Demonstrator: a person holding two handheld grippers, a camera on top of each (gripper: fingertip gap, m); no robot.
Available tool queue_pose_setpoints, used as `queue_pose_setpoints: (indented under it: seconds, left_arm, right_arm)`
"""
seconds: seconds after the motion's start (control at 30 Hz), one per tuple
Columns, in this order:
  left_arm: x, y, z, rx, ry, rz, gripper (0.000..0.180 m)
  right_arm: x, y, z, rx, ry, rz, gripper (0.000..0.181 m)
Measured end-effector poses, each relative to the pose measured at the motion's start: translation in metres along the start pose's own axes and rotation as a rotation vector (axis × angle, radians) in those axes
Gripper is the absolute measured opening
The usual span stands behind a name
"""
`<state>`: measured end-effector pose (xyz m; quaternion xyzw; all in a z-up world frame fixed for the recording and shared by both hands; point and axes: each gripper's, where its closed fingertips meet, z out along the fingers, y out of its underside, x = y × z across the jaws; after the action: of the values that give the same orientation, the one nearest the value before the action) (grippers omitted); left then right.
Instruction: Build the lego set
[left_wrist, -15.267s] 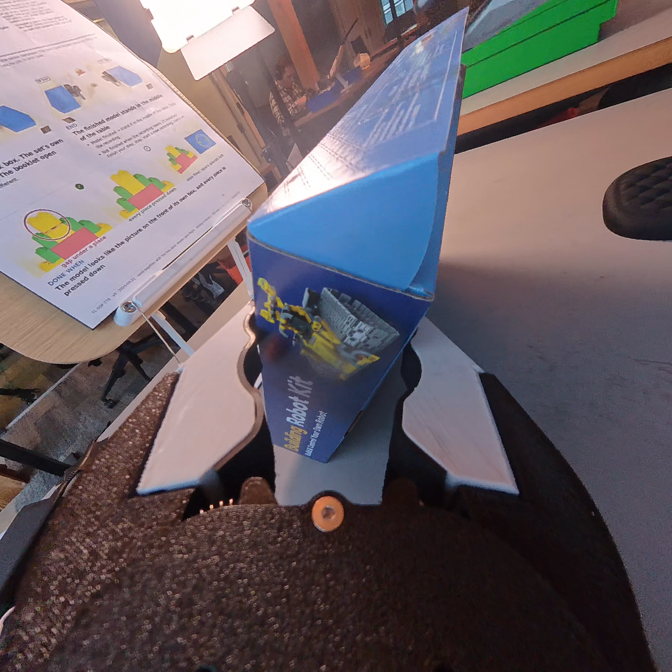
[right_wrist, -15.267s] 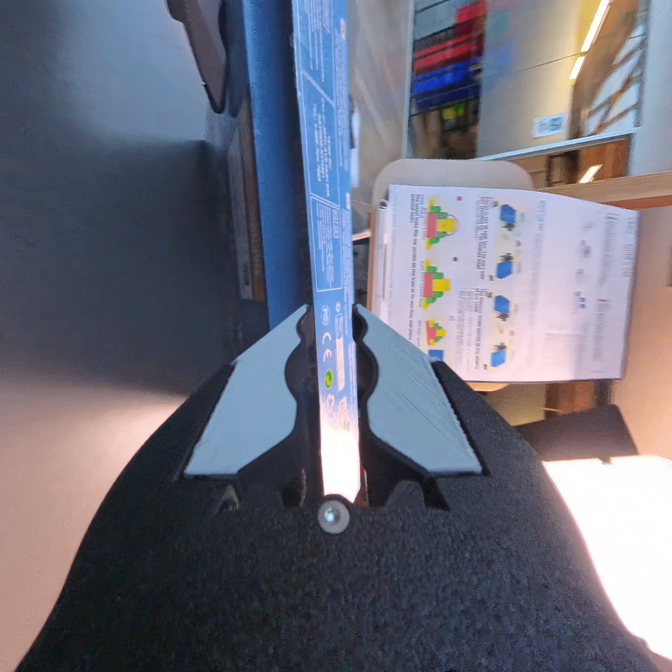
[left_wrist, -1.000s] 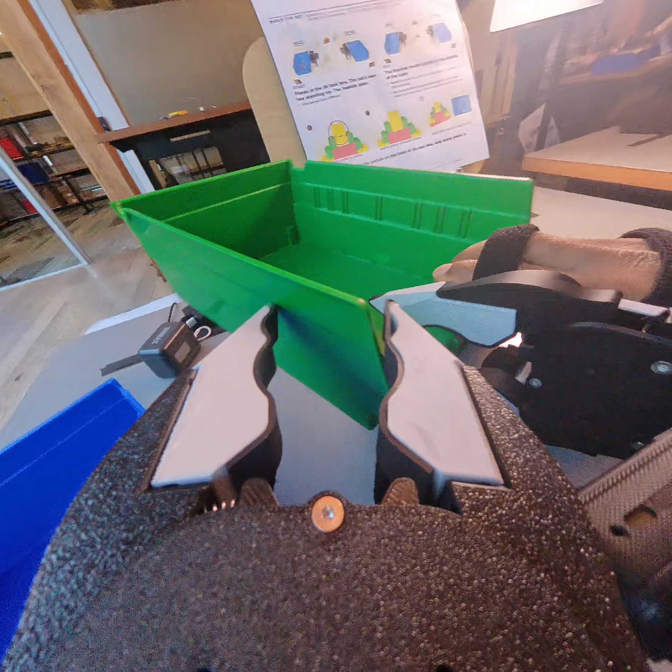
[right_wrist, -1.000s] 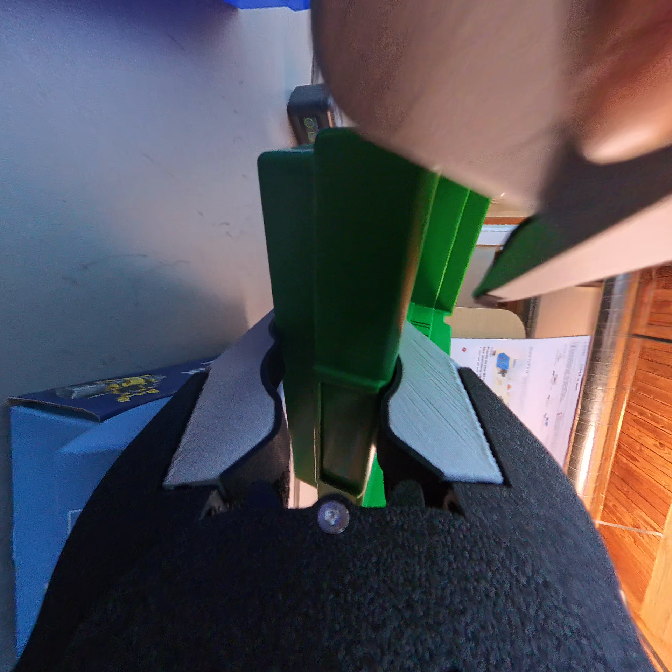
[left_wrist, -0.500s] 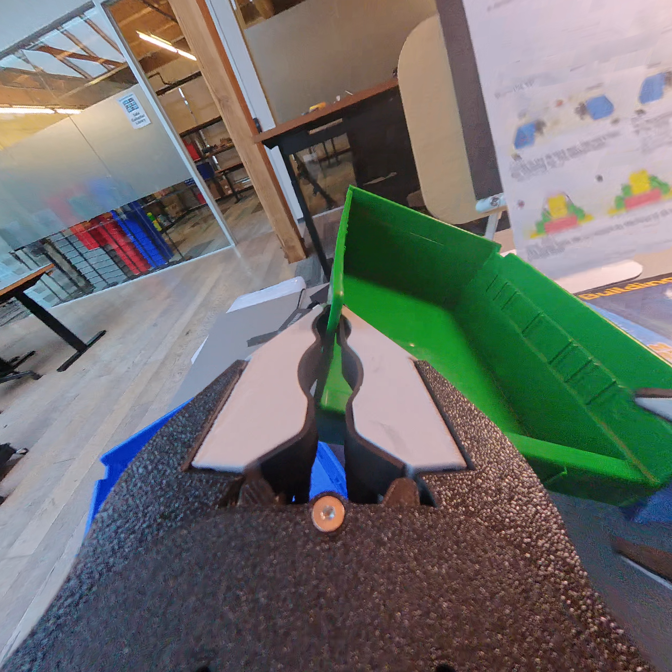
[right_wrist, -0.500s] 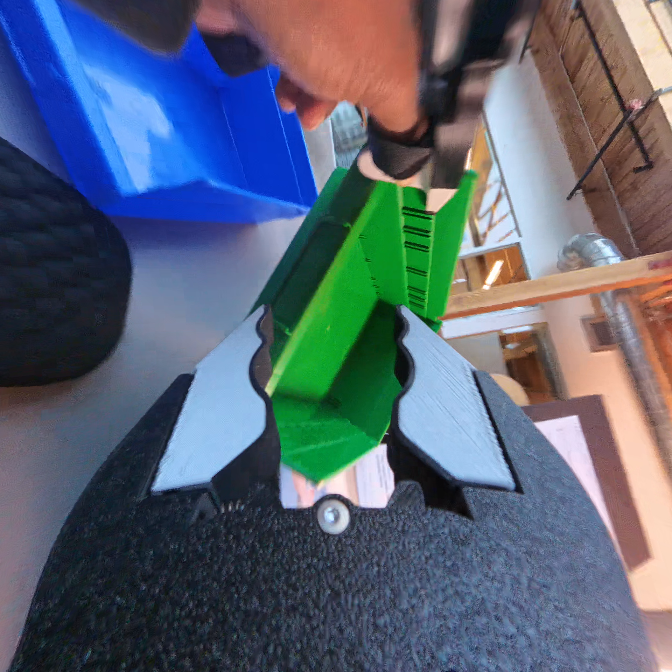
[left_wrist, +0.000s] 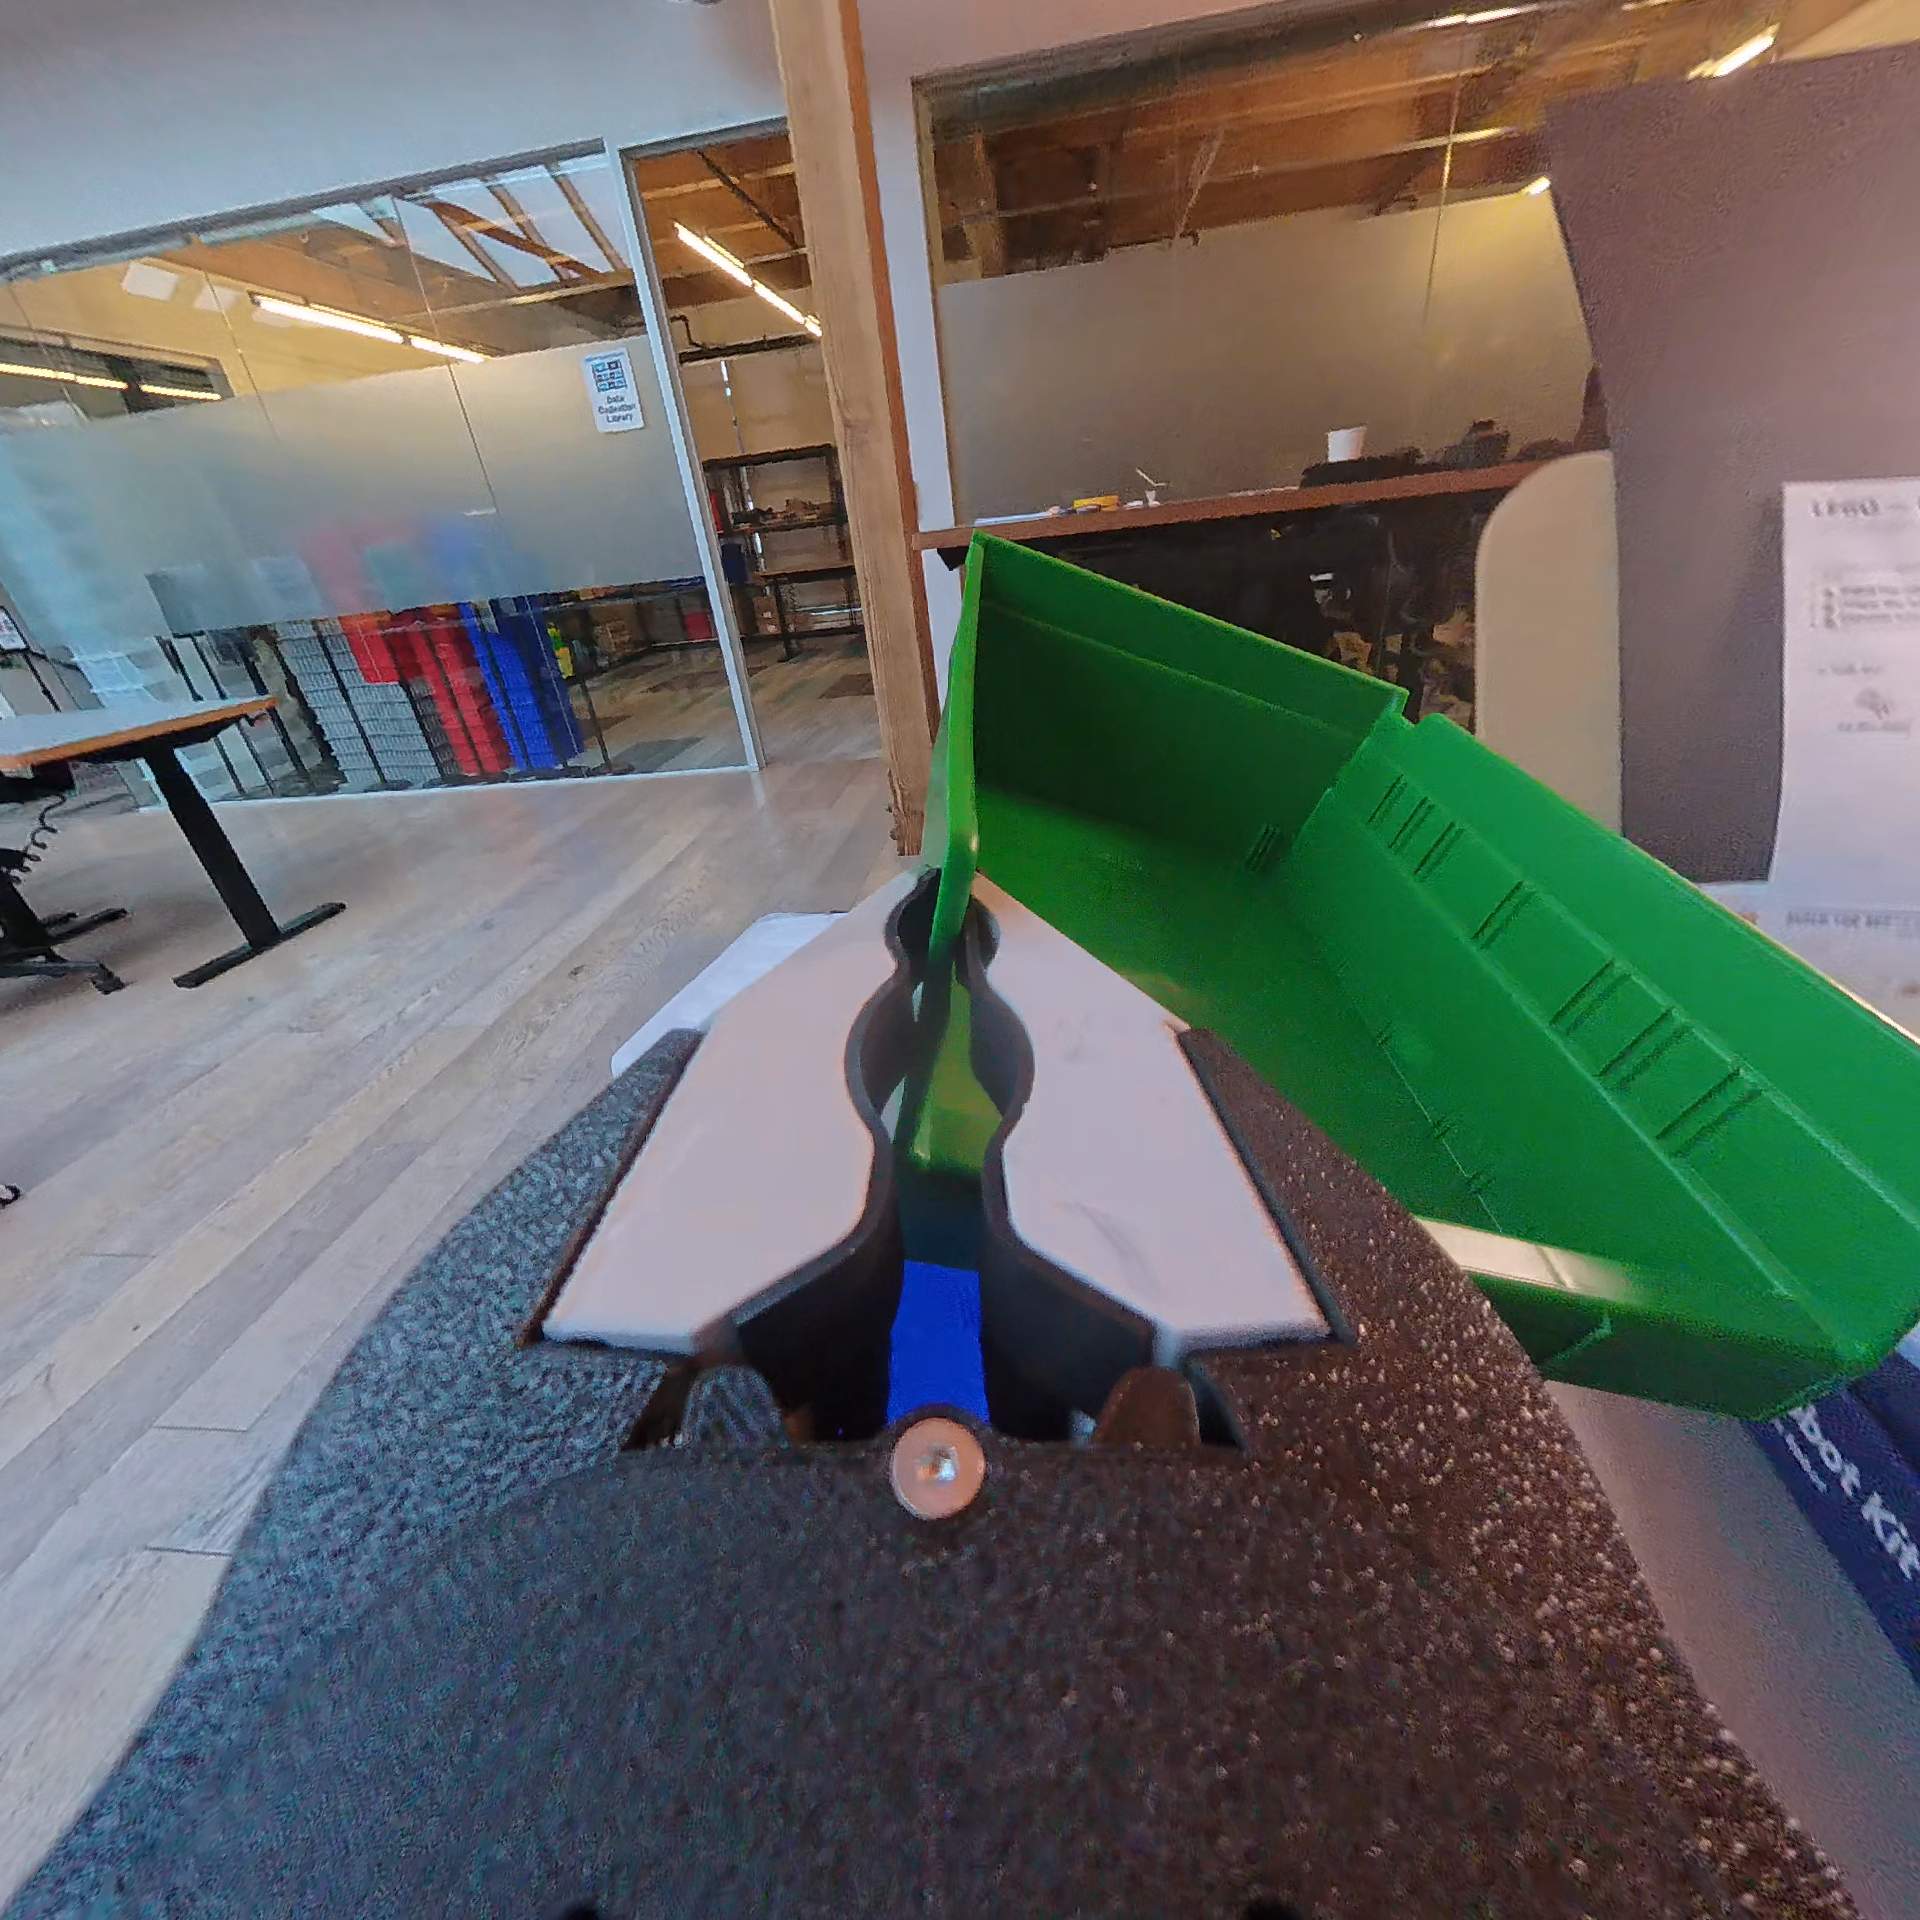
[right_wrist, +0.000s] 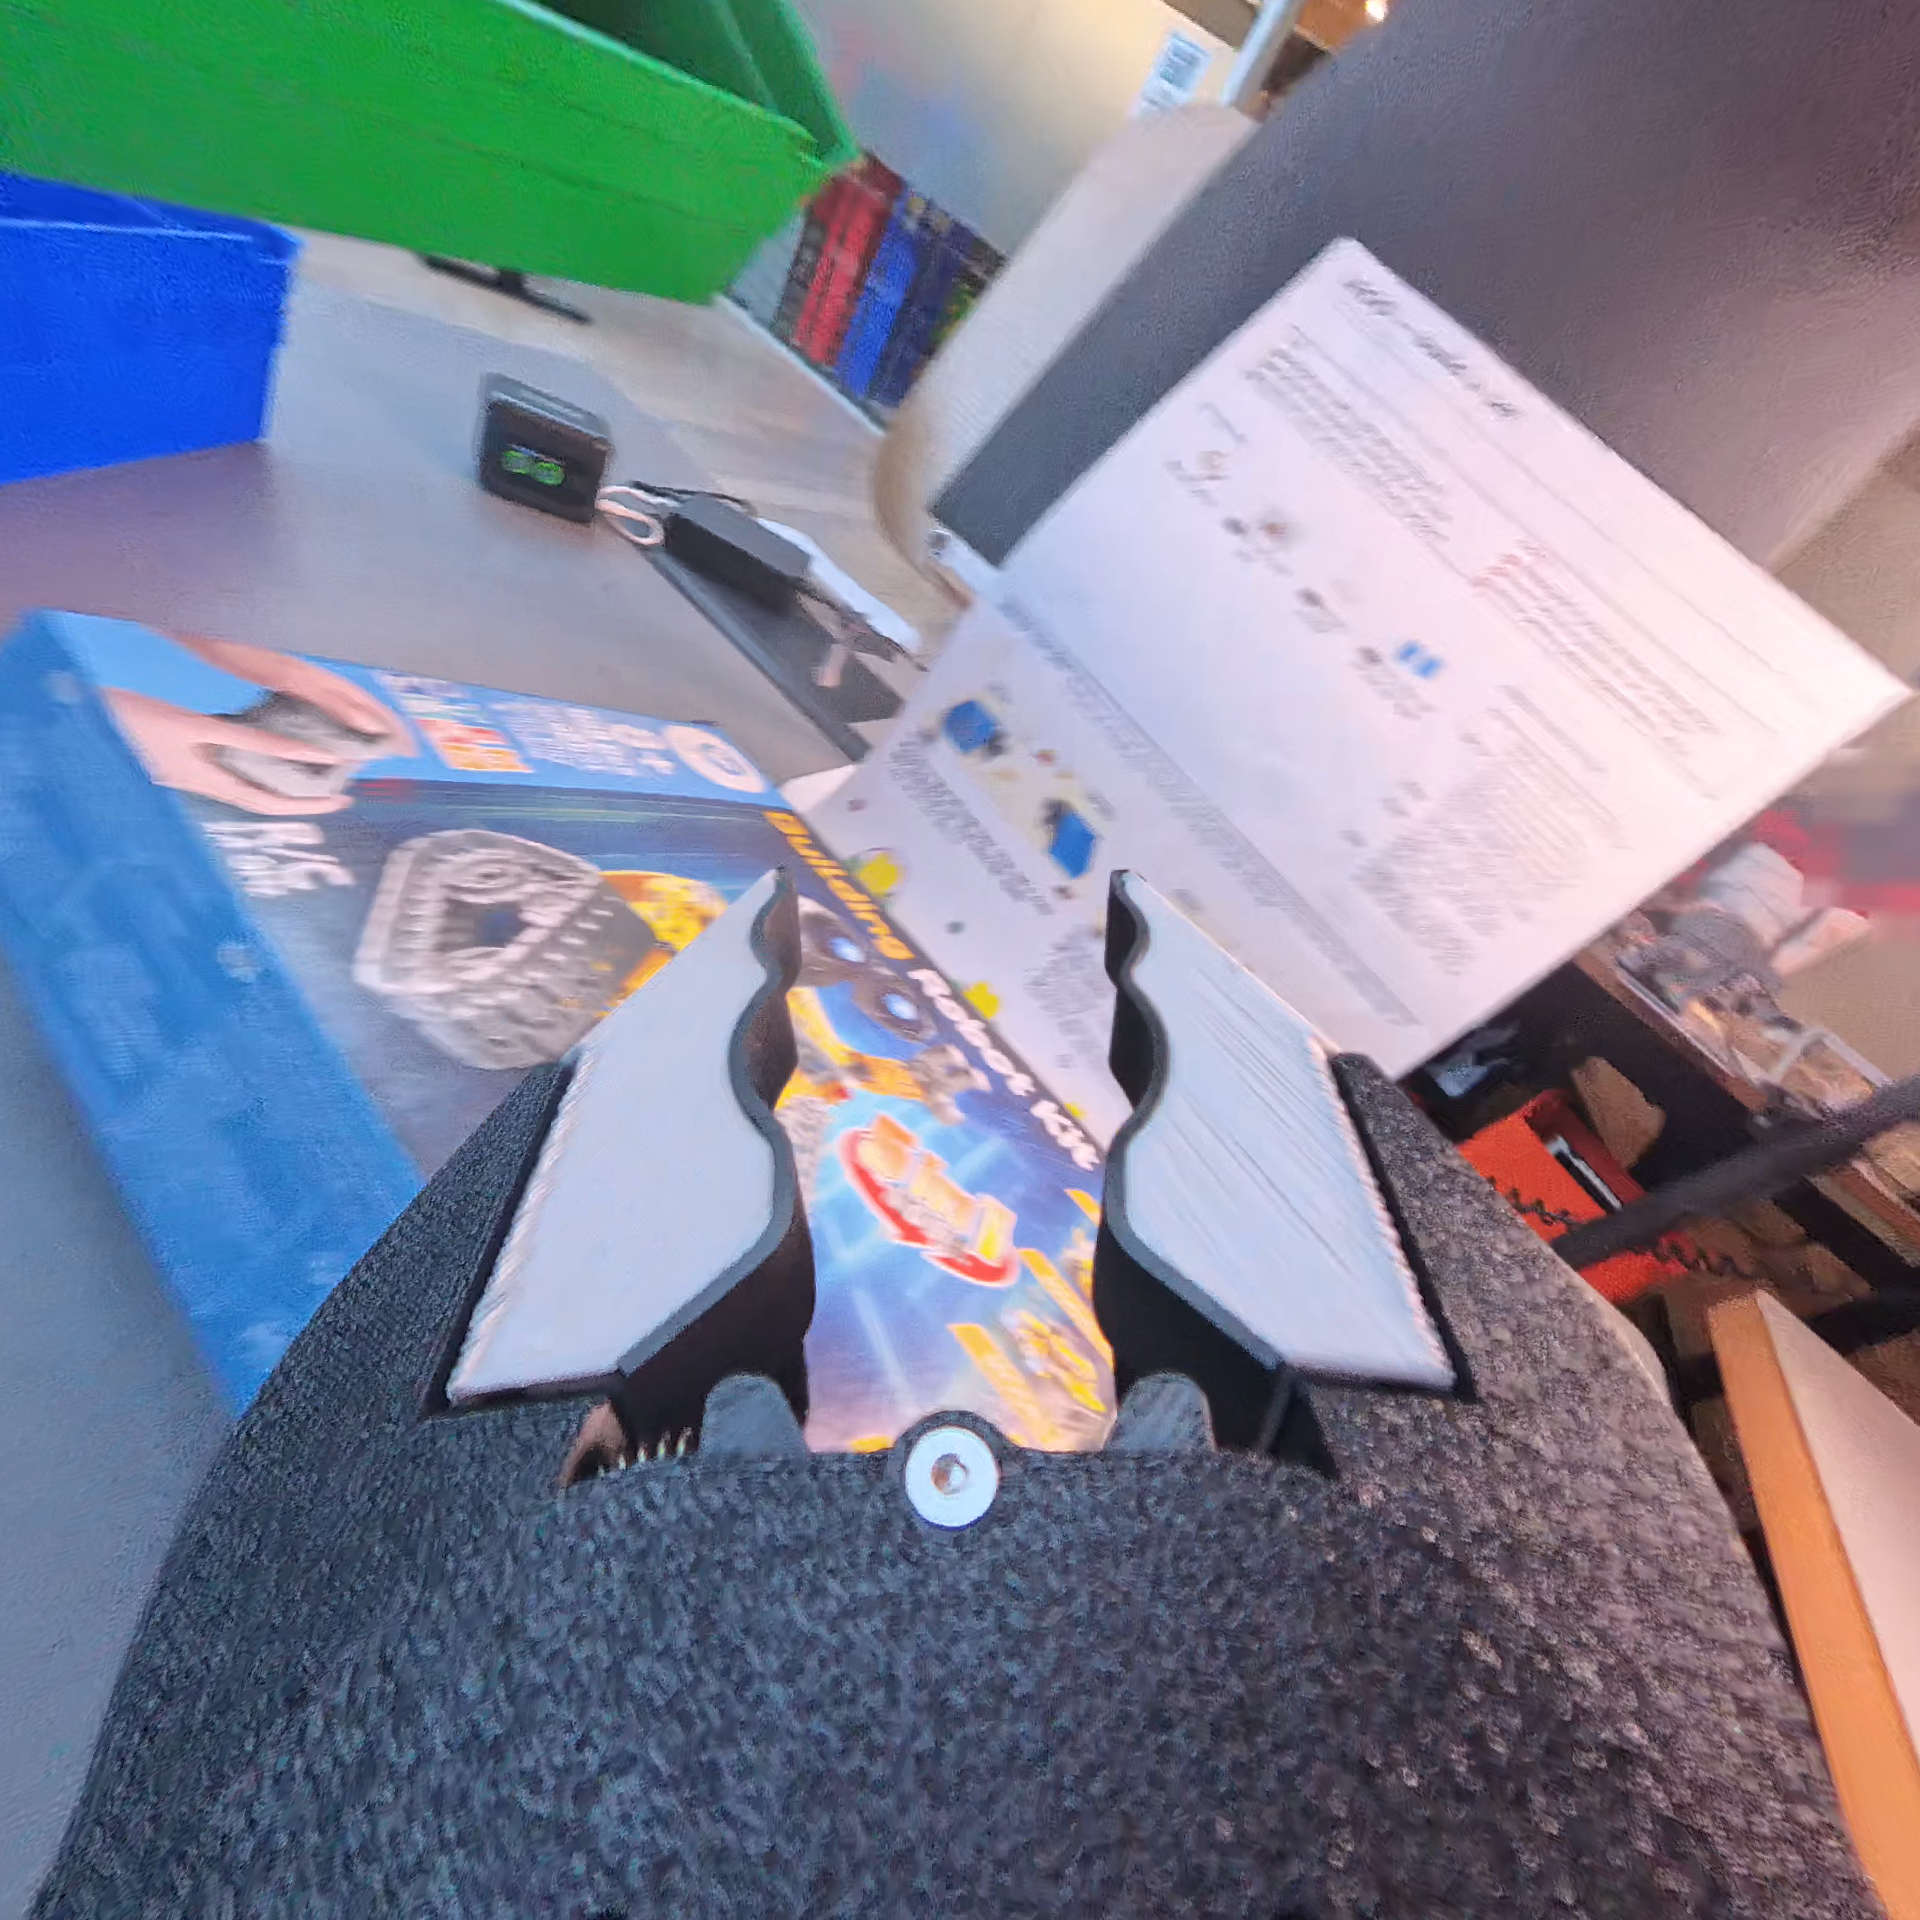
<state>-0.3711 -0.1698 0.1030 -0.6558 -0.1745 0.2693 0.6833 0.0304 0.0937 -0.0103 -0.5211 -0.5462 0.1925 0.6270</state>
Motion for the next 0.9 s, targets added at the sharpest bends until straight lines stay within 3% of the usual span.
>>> queue_pose_setpoints:
  seconds: [0.1,0.23,0.47,0.9]
  left_arm:
    - [-0.043,-0.008,0.024,-0.003,-0.016,-0.080,0.001]
    - [-0.099,-0.006,0.062,-0.034,-0.065,-0.169,0.000]
    - [-0.156,0.035,0.135,-0.132,-0.173,-0.208,0.001]
    - [-0.185,0.159,0.241,-0.376,-0.105,-0.076,0.001]
  right_arm:
    - [0.063,0.023,0.011,-0.017,0.053,0.078,0.058]
    - [0.130,0.073,0.052,-0.085,0.003,0.265,0.071]
    - [0.169,0.107,0.098,-0.056,-0.043,0.516,0.074]
    - [0.162,0.129,0.084,-0.069,-0.081,0.520,0.072]
